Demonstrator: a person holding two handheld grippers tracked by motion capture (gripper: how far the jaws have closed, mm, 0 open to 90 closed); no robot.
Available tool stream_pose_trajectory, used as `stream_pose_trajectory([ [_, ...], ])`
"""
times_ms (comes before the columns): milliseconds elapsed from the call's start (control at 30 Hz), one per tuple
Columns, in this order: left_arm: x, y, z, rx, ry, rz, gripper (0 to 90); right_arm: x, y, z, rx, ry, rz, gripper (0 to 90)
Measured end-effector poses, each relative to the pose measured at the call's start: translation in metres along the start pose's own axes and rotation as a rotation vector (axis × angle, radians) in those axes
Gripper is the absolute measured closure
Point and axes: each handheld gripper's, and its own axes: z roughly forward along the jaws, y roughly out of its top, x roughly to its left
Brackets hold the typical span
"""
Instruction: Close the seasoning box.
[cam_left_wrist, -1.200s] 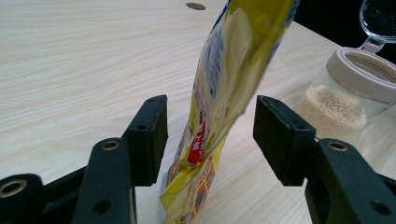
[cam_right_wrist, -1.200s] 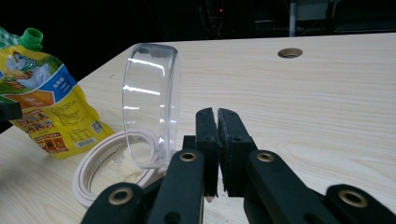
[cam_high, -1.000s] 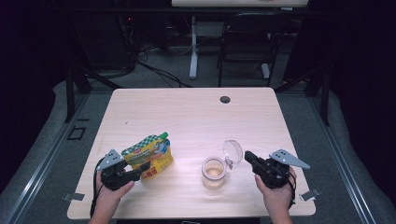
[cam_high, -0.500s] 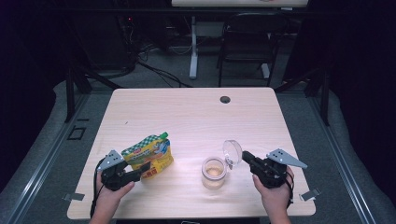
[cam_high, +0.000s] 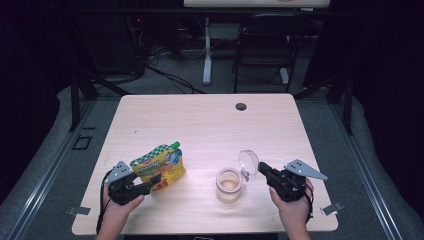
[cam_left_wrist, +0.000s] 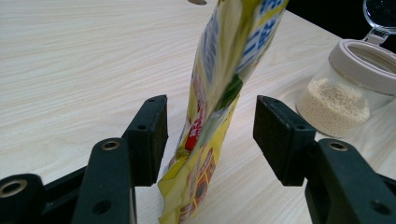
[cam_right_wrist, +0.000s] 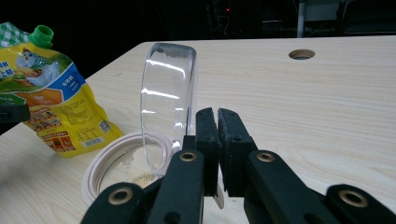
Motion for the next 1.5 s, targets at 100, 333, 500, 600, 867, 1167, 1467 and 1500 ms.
stream_pose_trajectory([
  [100,0.0,0.0,0.0,0.006,-0.001,0.001,45.2,0.0,0.0,0.0,-0.001,0.002,0.001,87.3],
  [333,-0.001,-0.001,0.001,0.01,-0.005,0.001,45.3,0.004,0.0,0.003,0.004,0.011,-0.01,87.3],
  [500,-0.001,-0.001,0.001,0.009,-0.006,0.0,45.2,0.006,-0.001,0.005,0.007,0.019,-0.014,87.2],
  [600,-0.002,-0.001,0.002,0.01,-0.005,-0.001,45.2,0.008,-0.001,0.006,0.016,0.022,-0.023,87.1],
  [867,-0.002,-0.001,0.001,0.012,-0.011,0.006,45.2,0.016,-0.004,0.011,0.037,0.041,-0.042,87.0],
  [1167,-0.003,-0.001,0.001,0.011,-0.014,0.007,45.2,0.027,-0.01,0.022,0.08,0.063,-0.083,87.0],
  [1467,-0.003,-0.002,0.002,0.012,-0.012,0.004,45.1,0.027,-0.011,0.022,0.081,0.066,-0.086,85.4],
  [1500,-0.003,-0.002,0.002,0.012,-0.012,0.004,45.1,0.027,-0.011,0.022,0.081,0.067,-0.083,85.1],
])
